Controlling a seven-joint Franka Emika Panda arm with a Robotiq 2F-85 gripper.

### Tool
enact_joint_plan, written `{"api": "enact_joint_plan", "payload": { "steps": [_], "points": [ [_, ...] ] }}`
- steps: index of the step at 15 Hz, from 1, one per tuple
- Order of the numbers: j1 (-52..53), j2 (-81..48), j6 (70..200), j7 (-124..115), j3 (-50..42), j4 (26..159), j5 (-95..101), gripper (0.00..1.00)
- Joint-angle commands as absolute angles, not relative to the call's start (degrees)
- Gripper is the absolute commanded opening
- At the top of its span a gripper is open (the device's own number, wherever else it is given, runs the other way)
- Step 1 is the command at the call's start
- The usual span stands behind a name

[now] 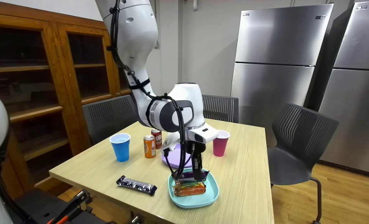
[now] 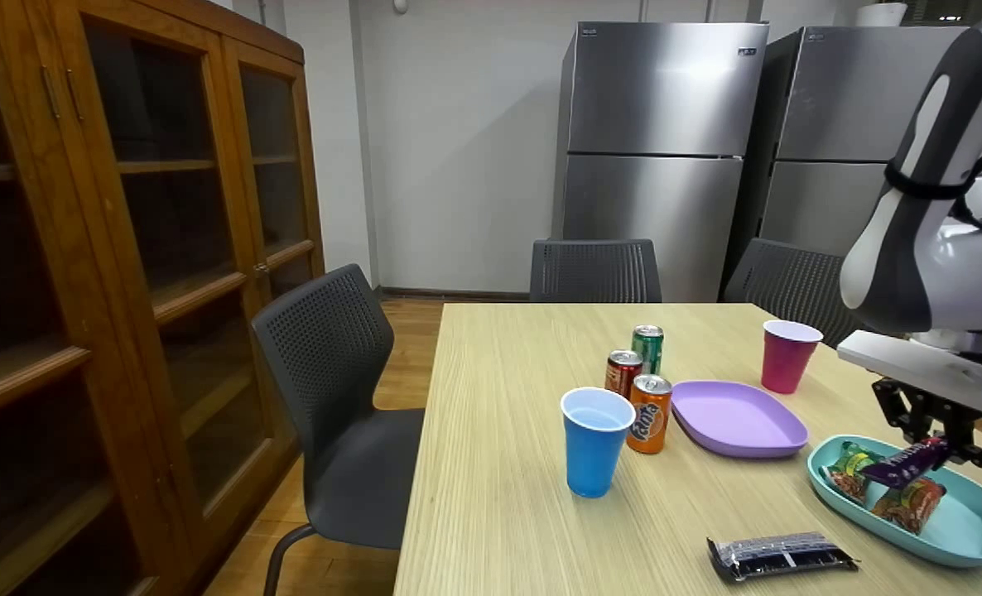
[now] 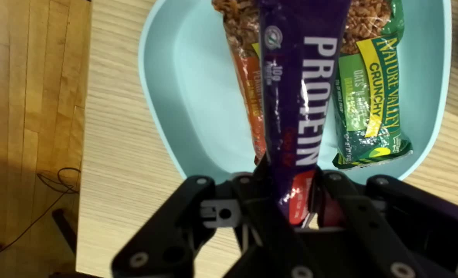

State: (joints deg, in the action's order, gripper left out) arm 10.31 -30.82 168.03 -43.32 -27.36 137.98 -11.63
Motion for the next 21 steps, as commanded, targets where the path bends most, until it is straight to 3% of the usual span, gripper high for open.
{"api": "enact_joint_plan", "payload": {
  "steps": [1,7,8,10,17,21],
  "points": [
    [8.3,-33.7,167.0,-44.9,-25.2,133.9,-11.9,0.04],
    [7.7,-37.4,166.2,-44.9,-24.5,130.3,-11.8,0.04],
    [7.8,-37.7,165.9,-44.8,-24.5,130.1,-11.8,0.43],
    [7.8,-37.2,165.8,-44.3,-24.6,130.2,-11.7,0.51],
    [8.0,-32.3,167.0,-43.0,-25.0,133.5,-11.1,0.99],
    [8.0,-27.7,167.2,-40.3,-24.4,137.5,-9.9,1.0]
  ]
}}
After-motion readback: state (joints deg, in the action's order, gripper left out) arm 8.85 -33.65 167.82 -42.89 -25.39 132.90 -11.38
